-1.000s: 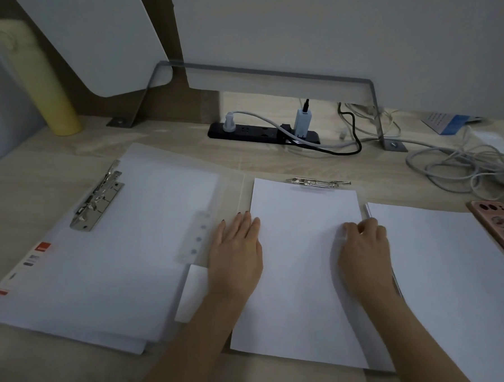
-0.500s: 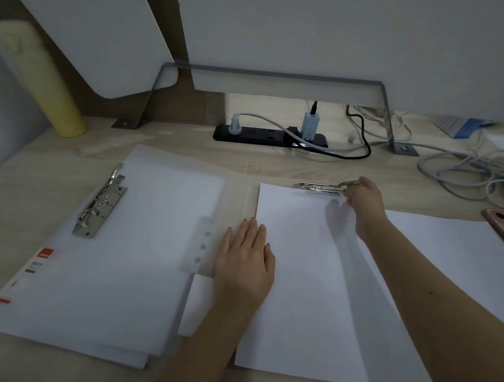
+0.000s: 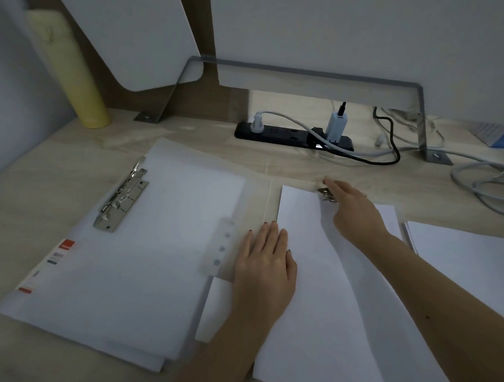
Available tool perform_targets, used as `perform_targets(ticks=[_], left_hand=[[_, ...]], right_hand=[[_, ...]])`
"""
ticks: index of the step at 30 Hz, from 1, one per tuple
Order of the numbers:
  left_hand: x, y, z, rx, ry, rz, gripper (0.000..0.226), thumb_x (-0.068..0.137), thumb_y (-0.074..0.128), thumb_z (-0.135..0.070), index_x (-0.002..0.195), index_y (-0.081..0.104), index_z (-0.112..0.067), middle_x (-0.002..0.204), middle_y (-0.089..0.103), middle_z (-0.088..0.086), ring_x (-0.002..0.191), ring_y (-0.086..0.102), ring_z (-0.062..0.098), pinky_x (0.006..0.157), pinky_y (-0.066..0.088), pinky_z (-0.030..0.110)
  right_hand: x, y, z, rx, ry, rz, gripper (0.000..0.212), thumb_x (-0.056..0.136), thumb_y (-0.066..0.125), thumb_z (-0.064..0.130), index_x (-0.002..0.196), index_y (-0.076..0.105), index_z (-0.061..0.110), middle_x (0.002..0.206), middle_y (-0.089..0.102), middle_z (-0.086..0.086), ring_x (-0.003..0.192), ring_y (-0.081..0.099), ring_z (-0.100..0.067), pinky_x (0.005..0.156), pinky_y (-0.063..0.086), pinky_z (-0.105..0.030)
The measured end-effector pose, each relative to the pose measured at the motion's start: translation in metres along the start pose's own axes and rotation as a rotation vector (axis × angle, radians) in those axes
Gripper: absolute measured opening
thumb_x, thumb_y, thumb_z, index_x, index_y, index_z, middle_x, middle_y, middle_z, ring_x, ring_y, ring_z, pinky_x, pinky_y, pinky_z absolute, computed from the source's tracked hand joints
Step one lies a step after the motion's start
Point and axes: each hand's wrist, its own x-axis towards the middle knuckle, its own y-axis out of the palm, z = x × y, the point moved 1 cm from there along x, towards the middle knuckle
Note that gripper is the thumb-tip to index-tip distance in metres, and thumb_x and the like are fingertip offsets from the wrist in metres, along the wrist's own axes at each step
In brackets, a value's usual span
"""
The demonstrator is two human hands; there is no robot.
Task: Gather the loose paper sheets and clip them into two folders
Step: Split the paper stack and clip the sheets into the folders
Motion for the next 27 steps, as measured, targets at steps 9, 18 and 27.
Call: perform_targets(ticks=[9, 18, 27], left_hand=[[-0.002, -0.004, -0.005, -0.098, 0.023, 0.086, 0.044, 0.087, 0.04, -0.026, 0.117, 0.066, -0.007, 0.126, 0.063, 0.009, 0.121, 0.057, 0.019, 0.106, 0.036, 0.033], [-0.051, -0.021, -0.008, -0.064, 0.017, 0.281, 0.064, 0.096, 0.014, -0.048, 0.134, 0.049, -0.01, 0.144, 0.045, 0.007, 0.135, 0.041, 0.022, 0.11, 0.021, 0.032], [-0.07, -0.033, -0.003, -0.074, 0.097, 0.24, 0.06, 0.096, 0.022, -0.052, 0.137, 0.047, -0.017, 0.146, 0.043, -0.002, 0.137, 0.038, 0.016, 0.113, 0.026, 0.029]], right_hand=[[0.0, 0.014, 0.0, -0.291, -0.023, 0.064, 0.054, 0.088, 0.04, -0.002, 0.141, 0.028, 0.003, 0.139, 0.036, -0.014, 0.132, 0.032, -0.028, 0.095, 0.04, -0.034], [-0.003, 0.025, 0.016, -0.231, 0.003, 0.079, 0.054, 0.092, 0.03, 0.0, 0.144, 0.014, -0.001, 0.15, 0.018, -0.018, 0.143, 0.01, -0.03, 0.114, 0.018, -0.033], [-0.027, 0.01, 0.003, -0.015, -0.02, 0.028, 0.054, 0.088, 0.036, 0.001, 0.141, 0.031, 0.004, 0.145, 0.031, -0.015, 0.136, 0.028, -0.033, 0.108, 0.03, -0.041]])
